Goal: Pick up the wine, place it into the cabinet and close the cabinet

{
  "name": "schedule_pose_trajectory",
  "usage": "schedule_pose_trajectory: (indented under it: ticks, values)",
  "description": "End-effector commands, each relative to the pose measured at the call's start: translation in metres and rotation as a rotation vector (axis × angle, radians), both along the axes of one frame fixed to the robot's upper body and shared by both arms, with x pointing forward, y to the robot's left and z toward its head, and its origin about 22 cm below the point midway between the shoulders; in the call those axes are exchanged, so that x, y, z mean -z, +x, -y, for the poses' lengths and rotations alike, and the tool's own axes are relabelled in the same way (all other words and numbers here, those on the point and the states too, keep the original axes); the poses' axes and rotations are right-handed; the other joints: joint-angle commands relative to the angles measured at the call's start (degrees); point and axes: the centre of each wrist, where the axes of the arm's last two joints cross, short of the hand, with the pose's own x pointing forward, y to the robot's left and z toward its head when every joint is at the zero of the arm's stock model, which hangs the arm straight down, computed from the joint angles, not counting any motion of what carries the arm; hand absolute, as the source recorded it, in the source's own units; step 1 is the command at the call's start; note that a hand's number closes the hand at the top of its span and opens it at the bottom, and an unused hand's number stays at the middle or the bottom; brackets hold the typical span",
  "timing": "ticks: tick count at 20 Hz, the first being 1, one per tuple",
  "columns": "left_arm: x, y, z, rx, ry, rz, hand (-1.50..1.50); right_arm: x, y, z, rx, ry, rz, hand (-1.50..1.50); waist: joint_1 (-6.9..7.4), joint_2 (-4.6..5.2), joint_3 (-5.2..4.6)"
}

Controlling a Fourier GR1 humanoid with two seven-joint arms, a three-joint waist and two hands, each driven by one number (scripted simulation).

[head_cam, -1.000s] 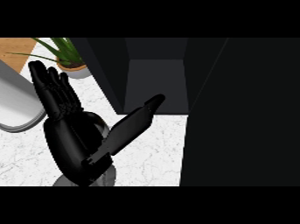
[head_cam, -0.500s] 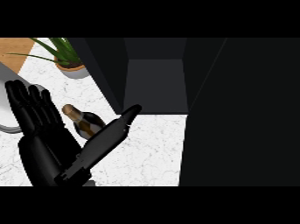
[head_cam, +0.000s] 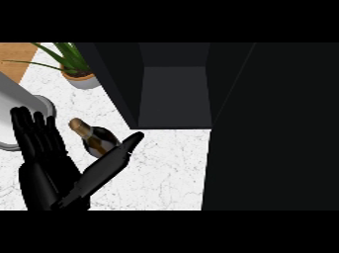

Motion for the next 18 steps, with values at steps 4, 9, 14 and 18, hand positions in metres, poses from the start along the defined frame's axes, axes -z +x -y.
schedule_pose_trajectory:
  ticks: [4, 9, 14, 18]
  values:
    - [0.034, 0.006, 0.006, -0.039, -0.033, -0.016, -1.5, -0.02, -0.021, 0.0, -0.054, 0.037, 0.023, -1.5, -0.25, 0.09, -0.07]
    - [0.043, -0.015, -0.019, -0.095, -0.006, -0.029, -1.5, -0.018, -0.028, 0.0, -0.046, 0.05, 0.044, -1.5, -0.02, -0.08, -0.08]
    - [0.054, 0.002, -0.019, -0.121, -0.002, -0.056, -1.5, -0.015, -0.031, 0.003, -0.06, 0.04, 0.044, -1.5, -0.53, 0.03, -0.12]
    - [0.051, -0.005, -0.021, -0.096, -0.022, -0.067, -1.5, -0.019, -0.031, -0.002, -0.051, 0.023, 0.029, -1.5, -0.29, -0.02, -0.19]
